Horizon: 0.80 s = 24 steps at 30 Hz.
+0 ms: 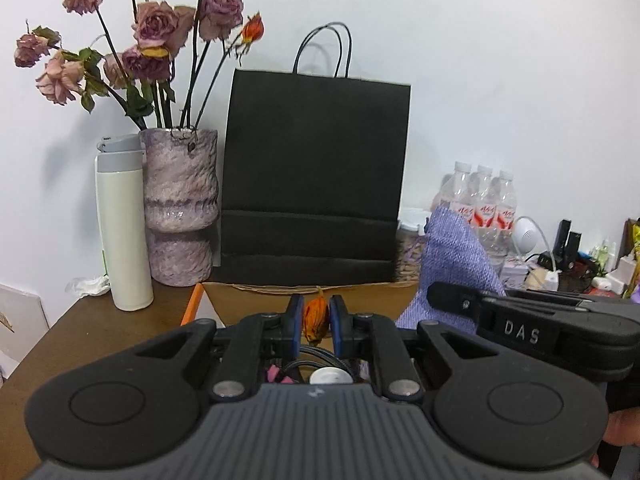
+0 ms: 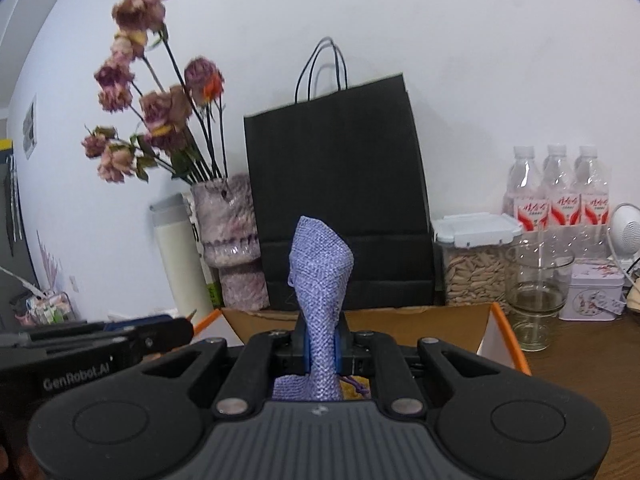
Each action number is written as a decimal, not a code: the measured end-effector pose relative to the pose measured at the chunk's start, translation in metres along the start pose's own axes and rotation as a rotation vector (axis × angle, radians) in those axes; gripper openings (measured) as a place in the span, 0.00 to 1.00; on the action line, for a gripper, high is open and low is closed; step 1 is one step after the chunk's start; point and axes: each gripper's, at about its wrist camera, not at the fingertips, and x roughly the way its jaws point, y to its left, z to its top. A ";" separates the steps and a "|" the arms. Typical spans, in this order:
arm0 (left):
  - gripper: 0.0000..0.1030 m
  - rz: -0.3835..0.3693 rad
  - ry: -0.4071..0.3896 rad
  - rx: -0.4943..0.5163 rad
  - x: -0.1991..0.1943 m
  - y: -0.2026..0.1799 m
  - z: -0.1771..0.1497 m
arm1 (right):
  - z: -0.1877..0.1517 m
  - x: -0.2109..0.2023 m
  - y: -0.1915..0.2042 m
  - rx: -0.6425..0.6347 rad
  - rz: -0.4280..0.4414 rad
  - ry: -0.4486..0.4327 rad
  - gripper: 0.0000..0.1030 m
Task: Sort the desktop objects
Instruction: 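Carry the purple bag and orange object over the cardboard box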
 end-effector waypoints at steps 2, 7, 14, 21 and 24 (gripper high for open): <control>0.14 0.003 0.016 0.009 0.008 0.001 -0.002 | -0.005 0.009 -0.001 -0.009 -0.004 0.020 0.09; 0.14 0.012 0.062 0.034 0.024 0.005 -0.010 | -0.013 0.020 -0.008 -0.013 -0.018 0.058 0.09; 0.14 0.014 0.072 0.036 0.029 0.007 -0.015 | -0.017 0.019 -0.005 -0.031 -0.017 0.069 0.09; 0.14 0.017 0.089 0.042 0.033 0.006 -0.019 | -0.021 0.020 0.000 -0.058 -0.018 0.086 0.10; 0.14 0.031 0.091 0.040 0.033 0.006 -0.019 | -0.021 0.021 0.000 -0.061 -0.020 0.096 0.13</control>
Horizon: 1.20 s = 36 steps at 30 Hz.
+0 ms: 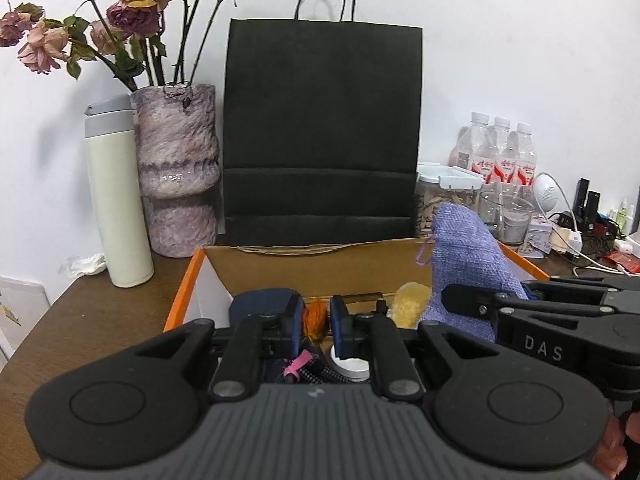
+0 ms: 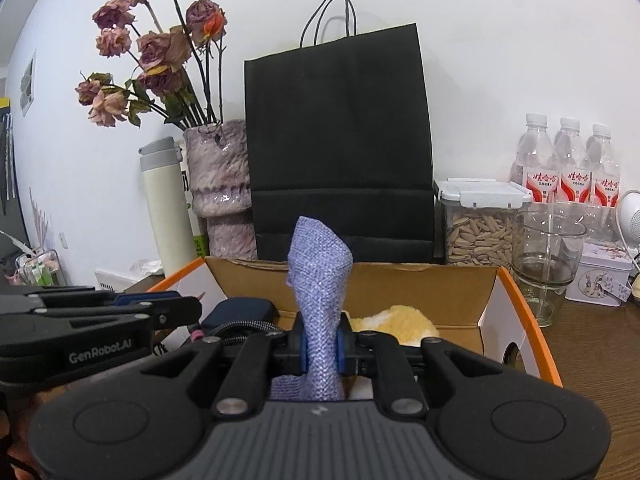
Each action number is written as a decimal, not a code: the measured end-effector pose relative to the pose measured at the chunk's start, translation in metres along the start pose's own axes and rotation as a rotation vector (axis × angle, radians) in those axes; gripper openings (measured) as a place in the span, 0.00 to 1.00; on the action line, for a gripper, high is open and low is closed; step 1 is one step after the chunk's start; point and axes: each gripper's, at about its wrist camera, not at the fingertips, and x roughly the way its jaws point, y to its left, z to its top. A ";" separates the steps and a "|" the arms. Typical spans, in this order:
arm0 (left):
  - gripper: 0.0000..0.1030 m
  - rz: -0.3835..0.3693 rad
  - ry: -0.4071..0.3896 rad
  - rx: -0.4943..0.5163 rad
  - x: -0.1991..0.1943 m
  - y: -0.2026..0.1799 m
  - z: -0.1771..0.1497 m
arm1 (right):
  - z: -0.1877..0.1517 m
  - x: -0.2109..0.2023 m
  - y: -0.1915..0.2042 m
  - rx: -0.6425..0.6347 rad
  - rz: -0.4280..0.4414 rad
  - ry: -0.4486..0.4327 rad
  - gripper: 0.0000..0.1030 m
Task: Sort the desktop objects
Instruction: 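Carry the purple bag and orange object over the cardboard box, then open both tools to drop the purple bag and orange object into the box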
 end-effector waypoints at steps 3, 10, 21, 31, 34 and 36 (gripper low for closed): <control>0.18 0.009 0.003 -0.006 0.000 0.001 0.000 | 0.000 -0.002 0.001 -0.006 -0.015 -0.004 0.17; 0.49 0.029 -0.010 -0.026 -0.004 0.004 0.000 | 0.001 -0.005 0.003 -0.033 -0.051 -0.009 0.51; 1.00 0.123 -0.041 -0.103 -0.011 0.016 0.004 | 0.005 -0.014 -0.003 -0.016 -0.127 -0.027 0.90; 1.00 0.142 -0.083 -0.094 -0.026 0.015 0.001 | -0.001 -0.030 0.005 -0.070 -0.146 -0.034 1.00; 1.00 0.148 -0.081 -0.087 -0.032 0.013 -0.002 | -0.004 -0.037 0.006 -0.077 -0.151 -0.032 1.00; 1.00 0.145 -0.081 -0.082 -0.037 0.013 -0.004 | -0.006 -0.043 0.006 -0.080 -0.150 -0.033 1.00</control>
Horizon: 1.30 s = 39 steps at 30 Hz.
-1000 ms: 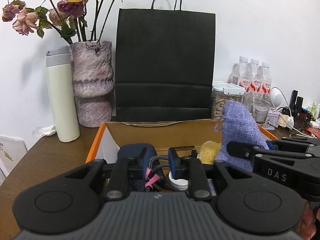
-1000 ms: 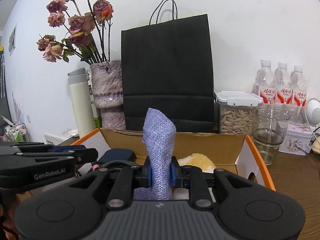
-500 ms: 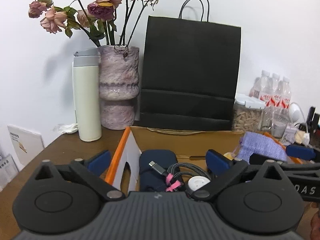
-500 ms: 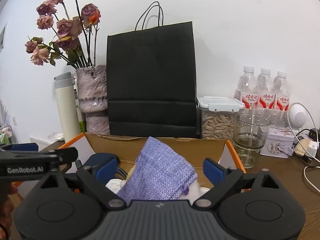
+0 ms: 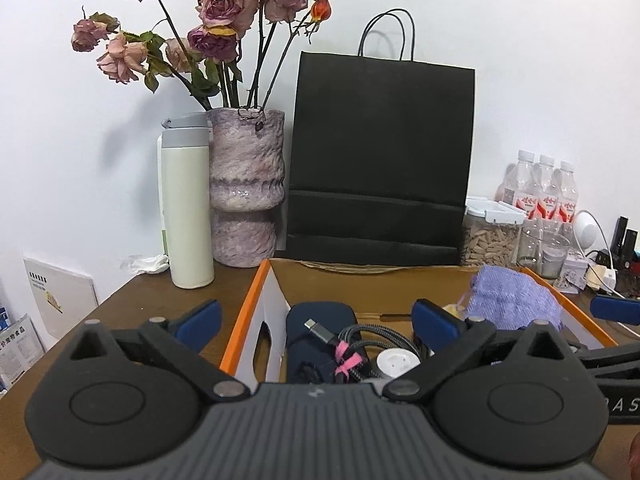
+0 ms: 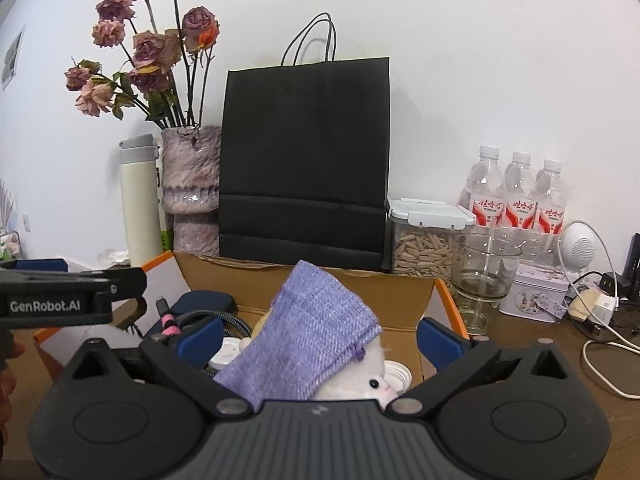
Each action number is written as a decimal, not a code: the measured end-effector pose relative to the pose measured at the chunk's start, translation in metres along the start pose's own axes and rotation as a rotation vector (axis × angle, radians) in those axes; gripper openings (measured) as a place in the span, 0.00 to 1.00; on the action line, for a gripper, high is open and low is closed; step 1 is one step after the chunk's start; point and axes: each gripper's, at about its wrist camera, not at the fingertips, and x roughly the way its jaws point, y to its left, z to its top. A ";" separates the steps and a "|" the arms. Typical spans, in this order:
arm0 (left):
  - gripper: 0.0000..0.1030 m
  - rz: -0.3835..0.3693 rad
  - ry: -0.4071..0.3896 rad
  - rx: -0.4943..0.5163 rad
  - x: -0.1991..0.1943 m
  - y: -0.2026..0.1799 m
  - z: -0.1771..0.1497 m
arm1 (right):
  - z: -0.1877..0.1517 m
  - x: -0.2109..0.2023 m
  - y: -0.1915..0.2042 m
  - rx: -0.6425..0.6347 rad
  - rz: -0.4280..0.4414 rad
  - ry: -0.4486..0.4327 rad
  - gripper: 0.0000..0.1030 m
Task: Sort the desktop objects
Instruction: 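Open both tools to drop the purple bag and orange object into the box, then withdraw both tools from the box toward the block and white cap on the desk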
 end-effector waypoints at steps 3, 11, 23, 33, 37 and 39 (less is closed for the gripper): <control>1.00 -0.003 -0.005 0.003 -0.009 0.000 -0.003 | -0.002 -0.010 0.000 -0.002 0.003 -0.002 1.00; 1.00 0.005 -0.011 0.043 -0.034 -0.005 -0.011 | -0.010 -0.035 -0.001 -0.012 -0.004 -0.003 1.00; 1.00 -0.024 0.000 0.079 -0.069 -0.015 -0.029 | -0.028 -0.068 -0.002 -0.021 -0.011 0.019 1.00; 1.00 -0.086 0.097 0.165 -0.076 -0.037 -0.056 | -0.050 -0.087 -0.014 -0.048 -0.012 0.089 1.00; 1.00 -0.128 0.152 0.212 -0.070 -0.049 -0.068 | -0.060 -0.082 -0.026 -0.034 -0.015 0.148 1.00; 1.00 -0.137 0.173 0.234 -0.067 -0.054 -0.072 | -0.064 -0.080 -0.033 -0.022 -0.018 0.170 1.00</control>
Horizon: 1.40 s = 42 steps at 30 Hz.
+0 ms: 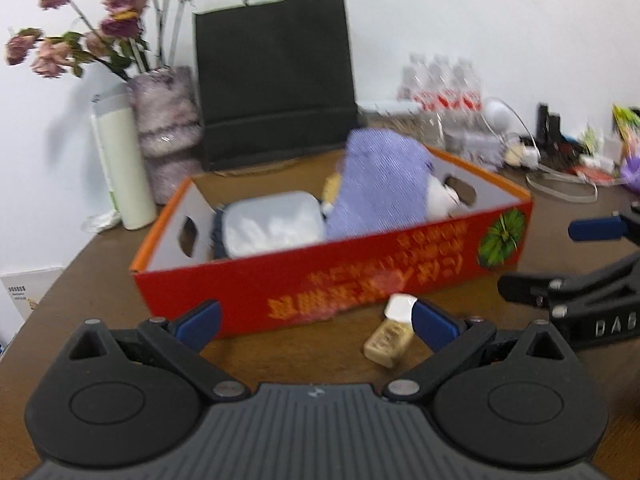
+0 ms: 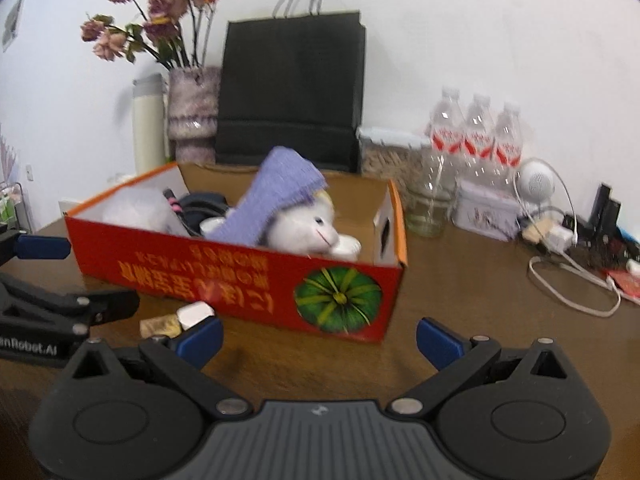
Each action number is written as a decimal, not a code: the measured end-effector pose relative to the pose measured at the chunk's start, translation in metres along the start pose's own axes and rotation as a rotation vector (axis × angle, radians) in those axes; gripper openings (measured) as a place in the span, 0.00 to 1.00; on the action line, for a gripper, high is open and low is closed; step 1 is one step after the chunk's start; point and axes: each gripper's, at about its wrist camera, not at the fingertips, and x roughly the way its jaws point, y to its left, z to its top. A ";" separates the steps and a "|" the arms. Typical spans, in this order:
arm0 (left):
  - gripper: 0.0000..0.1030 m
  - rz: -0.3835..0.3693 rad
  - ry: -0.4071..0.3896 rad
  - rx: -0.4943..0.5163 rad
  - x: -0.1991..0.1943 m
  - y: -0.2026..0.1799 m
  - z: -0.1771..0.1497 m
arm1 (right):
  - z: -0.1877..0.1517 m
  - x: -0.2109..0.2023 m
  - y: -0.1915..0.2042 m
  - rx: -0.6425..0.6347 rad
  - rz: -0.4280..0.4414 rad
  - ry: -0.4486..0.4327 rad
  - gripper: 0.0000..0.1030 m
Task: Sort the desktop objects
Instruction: 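Withdraw both tools from the box toward the block and white cap on the desk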
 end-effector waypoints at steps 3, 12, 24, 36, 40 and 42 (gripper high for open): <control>1.00 -0.016 0.047 0.016 0.010 -0.005 -0.003 | -0.002 0.003 -0.009 0.021 0.003 0.023 1.00; 0.79 -0.083 0.125 0.019 0.030 -0.011 -0.004 | -0.008 0.011 -0.016 0.041 0.022 0.075 1.00; 0.27 -0.203 0.130 -0.032 0.033 -0.009 -0.004 | -0.011 0.013 -0.009 0.032 0.038 0.089 1.00; 0.26 -0.201 0.105 -0.103 0.028 0.011 0.002 | -0.012 0.016 0.002 0.035 0.044 0.098 1.00; 0.21 -0.185 0.081 -0.101 0.022 0.018 0.004 | -0.010 0.018 0.009 0.040 0.053 0.100 1.00; 0.19 -0.180 0.066 -0.099 0.019 0.023 0.005 | -0.009 0.019 0.013 0.040 0.056 0.101 1.00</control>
